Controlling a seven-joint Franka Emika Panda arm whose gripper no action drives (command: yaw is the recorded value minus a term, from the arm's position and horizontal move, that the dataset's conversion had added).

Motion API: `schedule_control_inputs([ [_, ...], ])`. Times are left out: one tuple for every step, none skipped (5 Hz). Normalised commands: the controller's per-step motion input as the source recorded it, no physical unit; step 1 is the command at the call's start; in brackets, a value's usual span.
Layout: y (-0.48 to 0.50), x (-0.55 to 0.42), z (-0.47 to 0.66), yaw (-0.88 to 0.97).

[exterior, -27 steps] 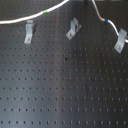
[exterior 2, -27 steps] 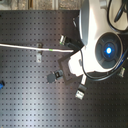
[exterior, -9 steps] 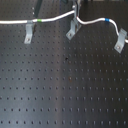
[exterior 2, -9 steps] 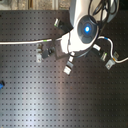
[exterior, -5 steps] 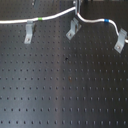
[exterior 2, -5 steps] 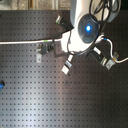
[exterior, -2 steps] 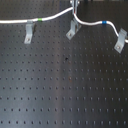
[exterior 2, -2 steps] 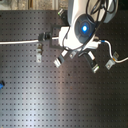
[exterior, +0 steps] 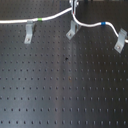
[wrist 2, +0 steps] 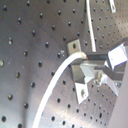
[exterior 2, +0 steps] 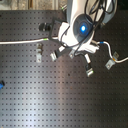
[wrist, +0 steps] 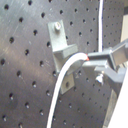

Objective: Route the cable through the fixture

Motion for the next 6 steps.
schedule_control_inputs([
  [-0.034,-0.012,0.16,0.73],
  [-0.021,-0.009,0.15,0.71],
  [-0.062,-0.036,0.17,0.67],
  [-0.038,-0.152,0.16,0.52],
  [0.092,-0.170,0.06,-0.16],
  [0.084,-0.140,0.05,-0.11],
])
